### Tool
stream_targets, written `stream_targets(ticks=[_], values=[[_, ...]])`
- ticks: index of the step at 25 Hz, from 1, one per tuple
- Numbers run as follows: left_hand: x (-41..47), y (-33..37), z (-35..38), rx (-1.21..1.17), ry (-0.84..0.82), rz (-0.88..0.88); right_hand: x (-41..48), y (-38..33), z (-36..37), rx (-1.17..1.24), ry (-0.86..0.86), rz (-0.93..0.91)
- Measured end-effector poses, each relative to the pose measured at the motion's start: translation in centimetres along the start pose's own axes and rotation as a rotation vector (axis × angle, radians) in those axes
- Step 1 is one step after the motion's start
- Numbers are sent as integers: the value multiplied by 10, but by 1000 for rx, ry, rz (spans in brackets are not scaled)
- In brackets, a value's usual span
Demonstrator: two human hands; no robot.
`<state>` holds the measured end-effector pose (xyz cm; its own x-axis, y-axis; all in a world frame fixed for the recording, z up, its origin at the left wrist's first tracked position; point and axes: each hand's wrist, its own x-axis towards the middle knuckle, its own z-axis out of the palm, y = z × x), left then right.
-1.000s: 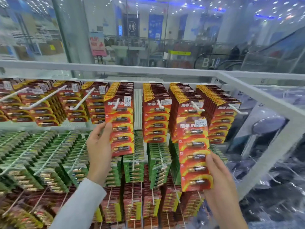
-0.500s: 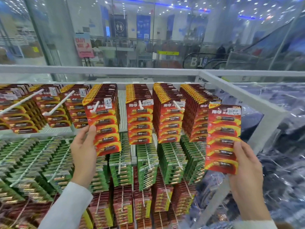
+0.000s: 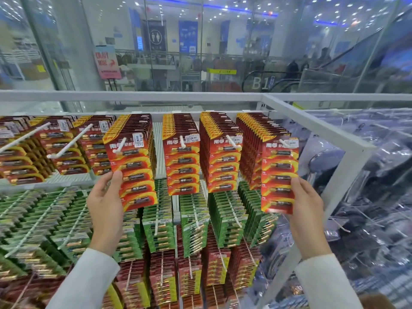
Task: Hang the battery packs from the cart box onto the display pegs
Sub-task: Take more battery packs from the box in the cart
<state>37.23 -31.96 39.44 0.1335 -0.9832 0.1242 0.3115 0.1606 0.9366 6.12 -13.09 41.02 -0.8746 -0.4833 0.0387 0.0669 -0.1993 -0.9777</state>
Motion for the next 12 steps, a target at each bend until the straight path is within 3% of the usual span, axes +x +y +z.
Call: stream_targets(ticks=[8, 12], values=[[4, -14, -19, 62, -42, 79, 21, 21, 10, -130, 0, -23], [-8, -28, -31, 152, -59, 26, 23, 40, 1, -177, 63, -27]])
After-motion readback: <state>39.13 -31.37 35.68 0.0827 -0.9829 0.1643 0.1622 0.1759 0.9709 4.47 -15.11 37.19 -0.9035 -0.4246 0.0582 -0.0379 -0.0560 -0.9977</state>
